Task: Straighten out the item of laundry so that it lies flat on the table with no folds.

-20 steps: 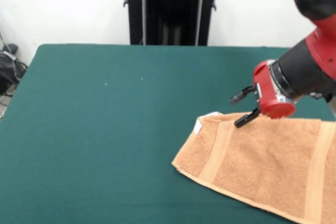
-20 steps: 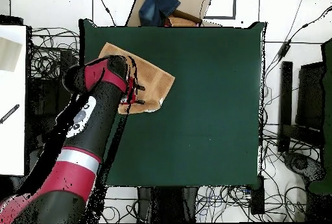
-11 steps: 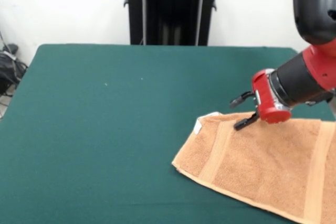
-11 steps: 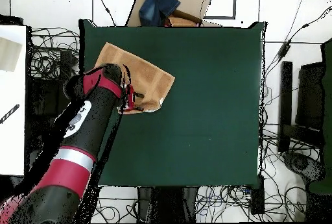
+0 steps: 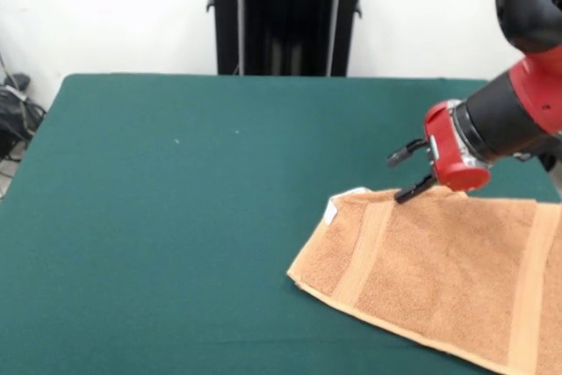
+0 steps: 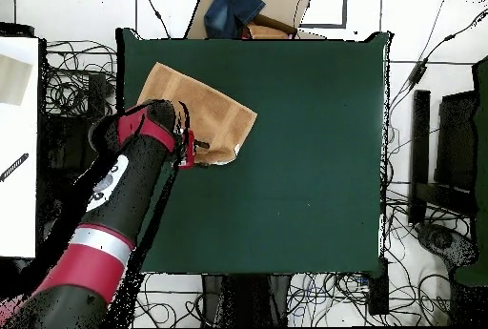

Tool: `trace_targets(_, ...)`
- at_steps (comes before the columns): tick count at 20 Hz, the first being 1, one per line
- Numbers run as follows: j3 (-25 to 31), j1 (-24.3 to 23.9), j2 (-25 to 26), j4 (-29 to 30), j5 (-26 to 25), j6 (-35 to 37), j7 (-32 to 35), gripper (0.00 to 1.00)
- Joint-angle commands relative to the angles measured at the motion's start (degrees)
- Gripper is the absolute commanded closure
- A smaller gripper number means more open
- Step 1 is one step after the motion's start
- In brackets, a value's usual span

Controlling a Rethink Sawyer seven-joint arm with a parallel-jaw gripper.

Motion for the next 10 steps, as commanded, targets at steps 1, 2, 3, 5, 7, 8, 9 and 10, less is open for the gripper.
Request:
trace_targets(1, 2.76, -0.79, -1.18, 6.83, -0.46, -4.46, 5.11, 0.00)
trace_targets(2, 2.84, -0.84, -1.15, 6.91, -0.48, -4.69, 5.15, 0.00)
trace_targets(3, 2.93, -0.90, -1.12, 7.00, -0.50, -4.92, 5.18, 0.00)
trace_targets(5, 3.00, -0.54, -0.95, 7.50, -0.42, -5.48, 5.96, 0.00)
trace_targets(7, 3.20, -0.07, -0.98, 7.90, -0.12, -5.38, 6.59, 0.00)
trace_targets(8, 3.43, 0.31, -0.97, 8.33, 0.15, -5.66, 7.19, 0.00)
trace_targets(9, 3.63, 0.83, -0.92, 8.70, 0.47, -5.78, 7.91, 0.00)
trace_targets(10, 3.83, 1.34, -0.95, 9.01, 0.80, -5.84, 8.56, 0.00)
